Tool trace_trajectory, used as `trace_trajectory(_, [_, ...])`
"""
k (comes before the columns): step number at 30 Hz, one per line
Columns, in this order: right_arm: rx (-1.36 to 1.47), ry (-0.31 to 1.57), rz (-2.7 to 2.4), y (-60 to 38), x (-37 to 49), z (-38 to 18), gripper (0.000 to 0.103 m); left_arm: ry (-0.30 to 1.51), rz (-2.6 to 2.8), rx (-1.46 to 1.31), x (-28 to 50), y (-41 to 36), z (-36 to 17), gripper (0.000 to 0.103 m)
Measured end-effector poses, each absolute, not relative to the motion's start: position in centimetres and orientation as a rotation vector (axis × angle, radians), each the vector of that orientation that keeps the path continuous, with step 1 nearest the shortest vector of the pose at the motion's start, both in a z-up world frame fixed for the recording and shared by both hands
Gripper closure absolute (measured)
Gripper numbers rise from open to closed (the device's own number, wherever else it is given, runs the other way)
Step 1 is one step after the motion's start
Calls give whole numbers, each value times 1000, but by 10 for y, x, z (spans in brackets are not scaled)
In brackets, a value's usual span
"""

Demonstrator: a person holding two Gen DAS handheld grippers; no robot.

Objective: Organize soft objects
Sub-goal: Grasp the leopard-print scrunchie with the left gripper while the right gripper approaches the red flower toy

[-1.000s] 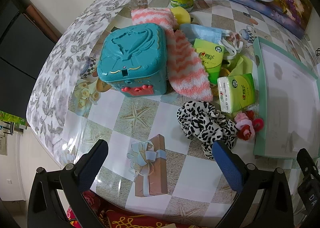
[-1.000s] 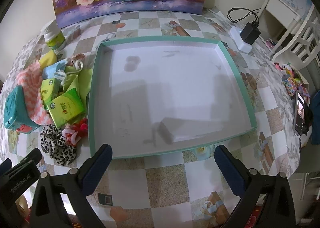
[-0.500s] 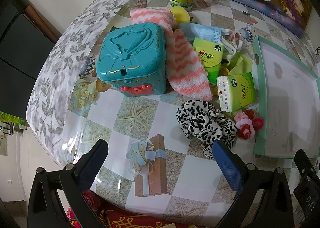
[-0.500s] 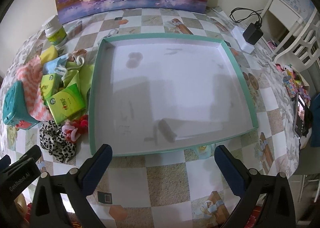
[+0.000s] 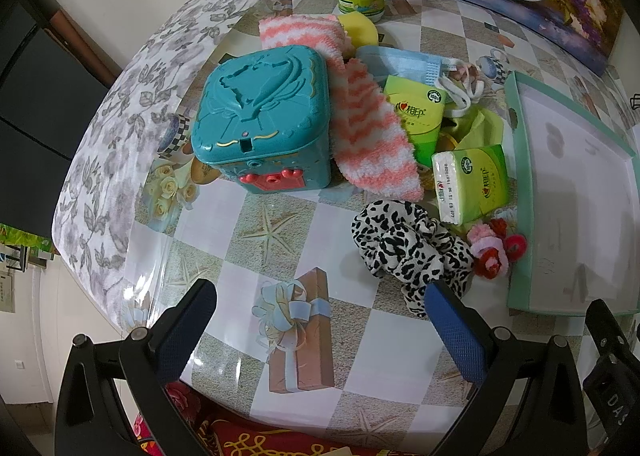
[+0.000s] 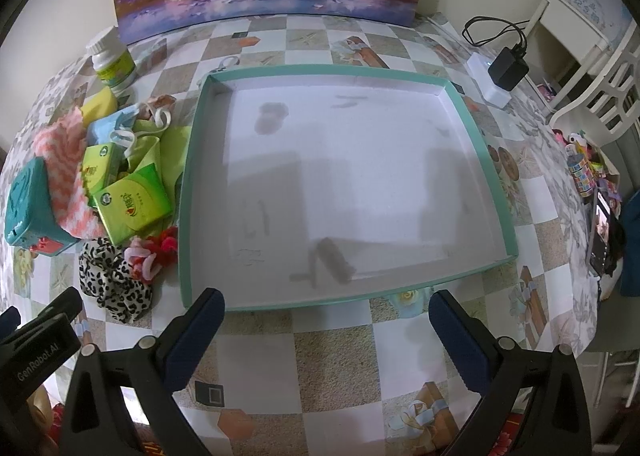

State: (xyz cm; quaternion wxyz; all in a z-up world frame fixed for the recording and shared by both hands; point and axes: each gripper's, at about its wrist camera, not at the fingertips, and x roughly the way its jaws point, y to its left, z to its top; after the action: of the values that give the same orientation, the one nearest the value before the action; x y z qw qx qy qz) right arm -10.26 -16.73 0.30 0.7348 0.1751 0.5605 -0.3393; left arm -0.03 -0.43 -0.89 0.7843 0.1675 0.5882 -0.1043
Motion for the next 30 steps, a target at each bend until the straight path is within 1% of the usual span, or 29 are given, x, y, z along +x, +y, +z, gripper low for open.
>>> trace_trajectory(6, [385,1222,-745,-167,-102,4,0,1283,-244,307,3,1,-7,0])
trace_trajectory(11, [471,1076,-598,-162,-97,23,0,1269,-210,182,17,20,-3,0])
trace_trajectory(13, [506,1056,-534,-159,-91,23,0,1266,-201,138,23,26,-4,0])
trace_trajectory(18, [451,1098,-462,-146,-68,11,0,1271,-222,-2,33,35,-13,0])
trace_trajectory(23, [413,1147,-424,-139,-54,-3,0,1354,-269,-14,39,25,-27,0])
trace_trajectory(30, [354,1170,-399,-134,-40,-12,0,1407,-312,-11,45,7,-41,0])
